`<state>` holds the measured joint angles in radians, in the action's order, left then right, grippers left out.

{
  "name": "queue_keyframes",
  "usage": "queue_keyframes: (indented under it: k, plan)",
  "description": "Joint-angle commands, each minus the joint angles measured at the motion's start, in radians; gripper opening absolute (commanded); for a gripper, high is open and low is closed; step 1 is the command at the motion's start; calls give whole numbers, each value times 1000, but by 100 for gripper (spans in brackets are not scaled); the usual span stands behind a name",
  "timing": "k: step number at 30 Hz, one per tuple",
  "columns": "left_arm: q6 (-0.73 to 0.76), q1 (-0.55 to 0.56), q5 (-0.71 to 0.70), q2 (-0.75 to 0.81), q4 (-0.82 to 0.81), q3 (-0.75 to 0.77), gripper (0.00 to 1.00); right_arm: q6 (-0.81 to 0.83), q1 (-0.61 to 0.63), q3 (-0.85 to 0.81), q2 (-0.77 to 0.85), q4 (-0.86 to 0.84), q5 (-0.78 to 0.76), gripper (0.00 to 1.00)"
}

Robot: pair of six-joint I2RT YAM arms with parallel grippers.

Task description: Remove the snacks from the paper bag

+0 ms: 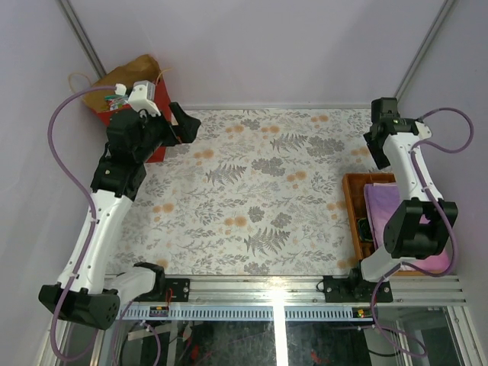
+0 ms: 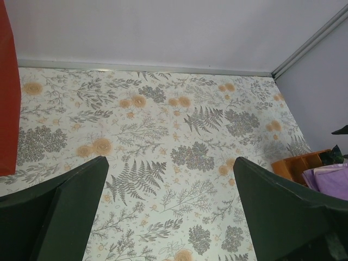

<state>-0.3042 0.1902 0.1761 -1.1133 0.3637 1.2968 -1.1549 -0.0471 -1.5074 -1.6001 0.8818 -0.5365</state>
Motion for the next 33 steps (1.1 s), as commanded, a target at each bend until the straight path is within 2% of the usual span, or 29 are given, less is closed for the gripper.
queue_keyframes:
  k: [1,5,16,23,24,25,28,30,33]
  plan:
    - [32,7,9,34,-2,-28,100,-126,3,34,-50,-13,101,71]
    - [33,8,12,33,-9,-47,100,-165,4,77,-134,-43,198,62]
    - [30,8,28,-15,-3,-44,100,-175,9,88,-278,-77,195,66]
    - [30,7,36,-54,12,-30,100,-167,9,89,-346,-113,186,58]
    - [30,6,36,-59,13,-29,100,-166,9,84,-355,-120,184,56]
    - [30,6,38,-63,14,-26,100,-160,9,79,-365,-127,185,49]
    - [30,3,42,-76,18,-23,100,-151,9,47,-391,-139,188,19]
    - [29,0,46,-84,19,-19,100,-142,8,9,-417,-137,192,3]
    - [30,-10,54,-94,20,-17,100,-137,8,-82,-473,-116,193,0]
